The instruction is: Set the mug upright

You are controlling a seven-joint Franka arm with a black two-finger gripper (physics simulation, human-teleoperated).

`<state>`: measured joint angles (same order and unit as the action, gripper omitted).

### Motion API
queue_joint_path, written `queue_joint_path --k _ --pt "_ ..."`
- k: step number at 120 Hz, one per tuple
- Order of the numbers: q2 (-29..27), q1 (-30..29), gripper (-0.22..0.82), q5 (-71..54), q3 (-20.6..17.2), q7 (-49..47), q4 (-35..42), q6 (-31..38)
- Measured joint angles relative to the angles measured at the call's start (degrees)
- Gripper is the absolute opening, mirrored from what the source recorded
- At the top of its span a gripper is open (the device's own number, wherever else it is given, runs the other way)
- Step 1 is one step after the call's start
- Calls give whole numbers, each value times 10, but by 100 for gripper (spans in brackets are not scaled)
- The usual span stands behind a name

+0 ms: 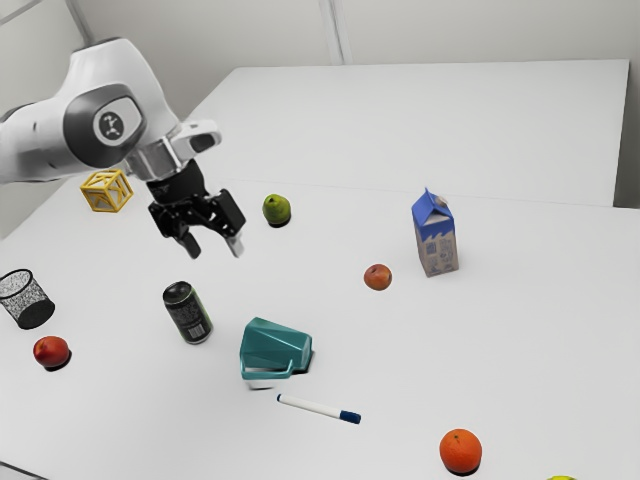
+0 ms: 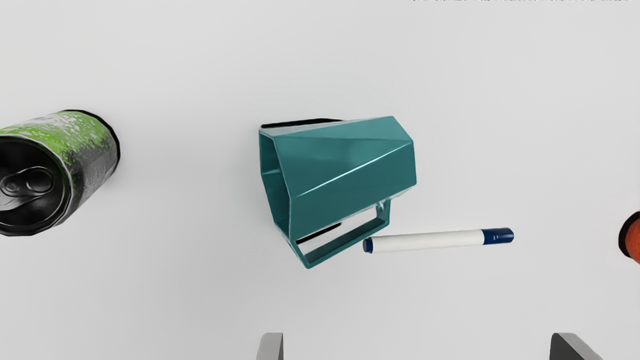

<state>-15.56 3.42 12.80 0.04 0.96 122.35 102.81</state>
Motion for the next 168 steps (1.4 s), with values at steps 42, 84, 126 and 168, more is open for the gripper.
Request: queue_joint_path --k 42,84,126,168 --pt "3 0 58 60 12 36 95 103" --pt "23 2 58 116 31 83 142 168" --pt "42 1 58 189 33 139 181 223" --pt "77 0 58 271 42 208 193 256"
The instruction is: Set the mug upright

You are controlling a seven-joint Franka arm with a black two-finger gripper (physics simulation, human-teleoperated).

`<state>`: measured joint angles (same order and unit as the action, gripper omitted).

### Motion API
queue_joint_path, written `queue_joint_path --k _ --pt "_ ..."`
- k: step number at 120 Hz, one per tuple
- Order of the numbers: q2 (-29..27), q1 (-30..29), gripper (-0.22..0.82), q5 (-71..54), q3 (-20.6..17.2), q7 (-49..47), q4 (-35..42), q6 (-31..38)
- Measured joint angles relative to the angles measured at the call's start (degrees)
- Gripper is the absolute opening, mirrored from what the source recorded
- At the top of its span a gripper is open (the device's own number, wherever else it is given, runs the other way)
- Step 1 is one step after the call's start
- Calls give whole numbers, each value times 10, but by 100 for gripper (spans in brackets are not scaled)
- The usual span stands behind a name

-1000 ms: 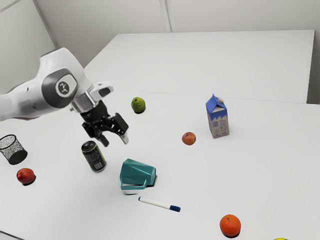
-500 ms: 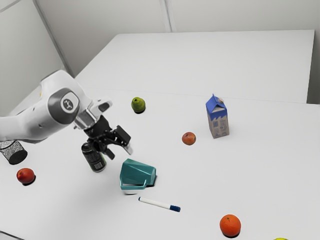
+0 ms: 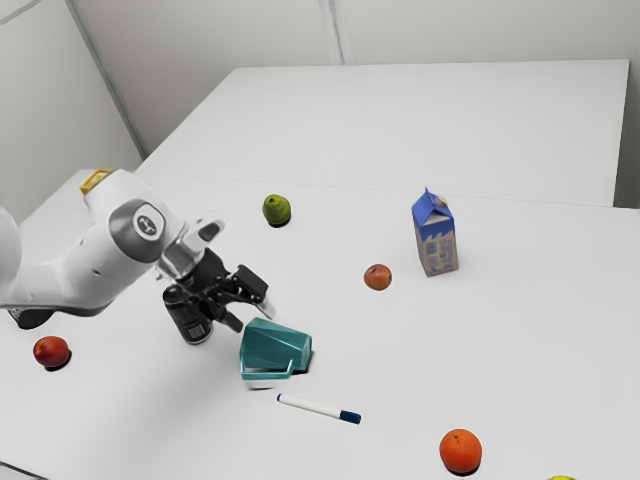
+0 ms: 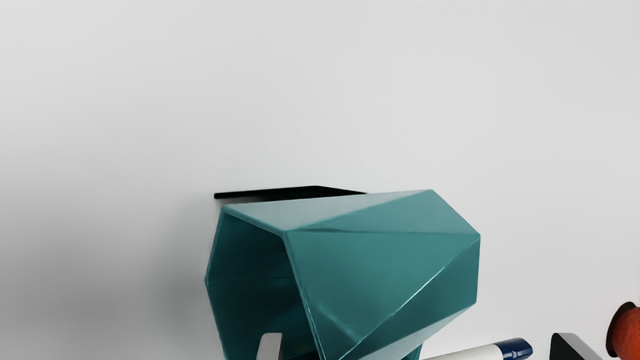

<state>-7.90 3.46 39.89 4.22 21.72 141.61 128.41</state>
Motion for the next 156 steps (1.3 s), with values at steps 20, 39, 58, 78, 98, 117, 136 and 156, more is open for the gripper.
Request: queue_joint_path --k 20,39,58,78,98,117,136,156 --pt "12 0 58 57 1 40 15 17" --pt "16 -1 58 100 2 78 18 25" --pt "20 -1 58 139 5 114 24 28" --pt "25 -2 58 171 8 150 28 29" --pt "29 -2 57 212 10 188 36 30" --pt "38 -2 56 267 11 230 44 30" --pt "42 -3 37 299 11 266 46 28" --pt "41 -5 7 308 11 296 46 27"
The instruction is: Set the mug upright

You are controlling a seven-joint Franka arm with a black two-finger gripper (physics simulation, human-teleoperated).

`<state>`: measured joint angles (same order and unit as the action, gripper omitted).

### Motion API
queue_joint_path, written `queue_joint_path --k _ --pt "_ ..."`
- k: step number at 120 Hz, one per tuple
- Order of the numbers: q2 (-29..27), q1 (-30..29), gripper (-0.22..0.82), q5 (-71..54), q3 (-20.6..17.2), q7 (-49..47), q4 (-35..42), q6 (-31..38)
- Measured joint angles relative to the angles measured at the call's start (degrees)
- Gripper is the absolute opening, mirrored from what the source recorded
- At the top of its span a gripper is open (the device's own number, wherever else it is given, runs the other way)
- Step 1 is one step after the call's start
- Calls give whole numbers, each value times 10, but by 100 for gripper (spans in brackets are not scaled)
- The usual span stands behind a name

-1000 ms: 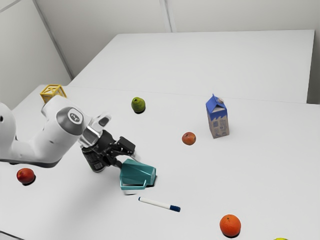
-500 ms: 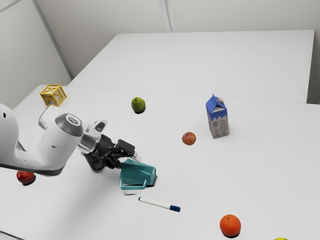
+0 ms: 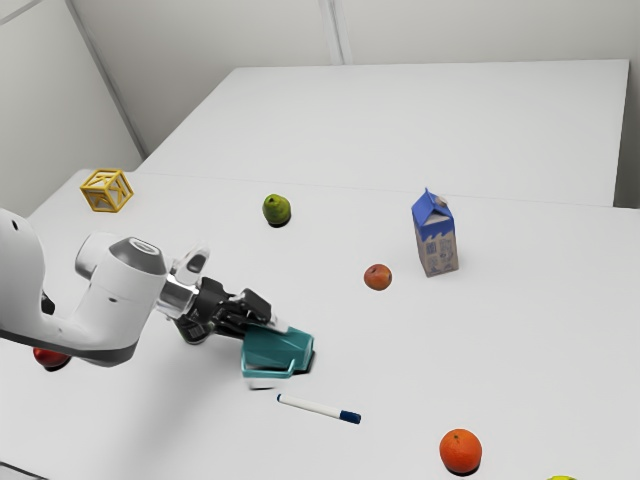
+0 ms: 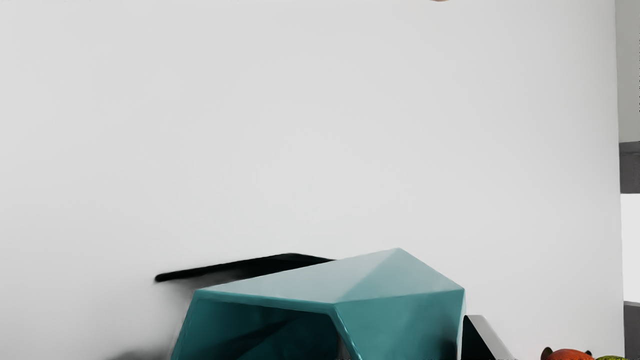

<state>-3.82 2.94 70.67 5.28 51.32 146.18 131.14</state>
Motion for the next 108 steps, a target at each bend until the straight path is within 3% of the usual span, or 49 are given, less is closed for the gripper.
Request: queue_joint_path --k 41,79,108 --pt "-24 7 -13 0 0 38 -2 5" --pt "-45 10 -17 -29 -9 55 -24 6" --pt "-52 10 -17 -207 -15 4 -94 -8"
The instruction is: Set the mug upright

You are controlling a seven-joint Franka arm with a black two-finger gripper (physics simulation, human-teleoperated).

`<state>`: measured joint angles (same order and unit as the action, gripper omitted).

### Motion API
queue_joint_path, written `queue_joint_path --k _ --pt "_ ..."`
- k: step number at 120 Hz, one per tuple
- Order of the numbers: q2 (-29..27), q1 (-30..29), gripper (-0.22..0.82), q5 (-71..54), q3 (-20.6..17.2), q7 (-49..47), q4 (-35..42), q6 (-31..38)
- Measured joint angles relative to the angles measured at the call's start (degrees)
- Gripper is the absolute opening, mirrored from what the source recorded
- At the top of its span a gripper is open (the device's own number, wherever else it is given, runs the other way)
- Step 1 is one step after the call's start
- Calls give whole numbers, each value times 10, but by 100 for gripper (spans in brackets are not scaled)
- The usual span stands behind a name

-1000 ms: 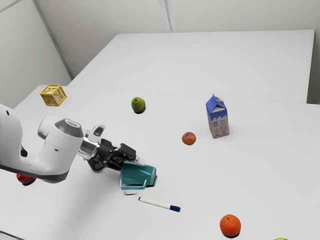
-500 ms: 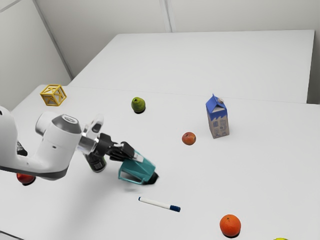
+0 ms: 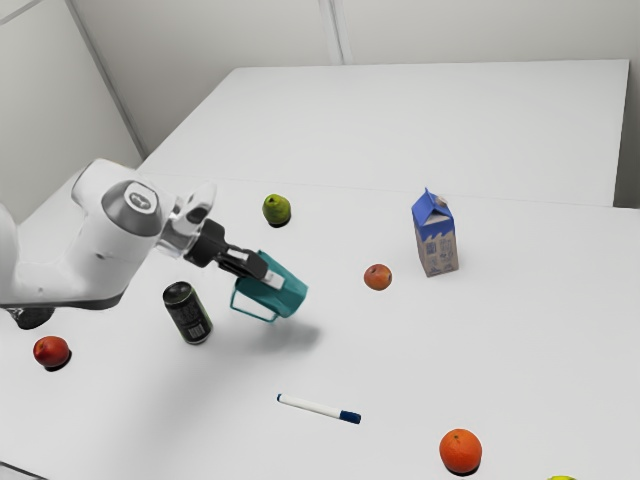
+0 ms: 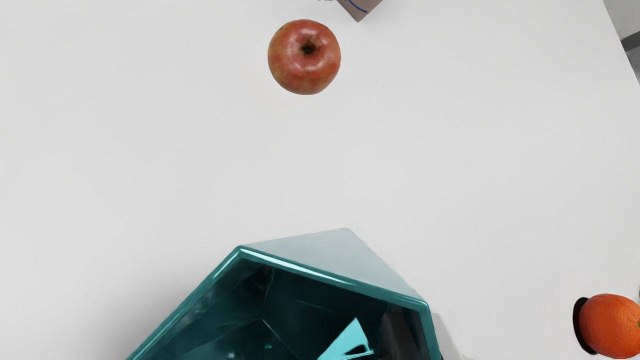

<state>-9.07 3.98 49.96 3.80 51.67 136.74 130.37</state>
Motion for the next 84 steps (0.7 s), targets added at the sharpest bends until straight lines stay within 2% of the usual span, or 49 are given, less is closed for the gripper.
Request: queue_joint_path --k 18,44,84 --pt "0 0 -17 -153 0 -66 -59 -46" --pt "1 2 -17 -312 -3 -168 -73 -81" --pt "22 15 -17 -441 -10 -293 -70 -35"
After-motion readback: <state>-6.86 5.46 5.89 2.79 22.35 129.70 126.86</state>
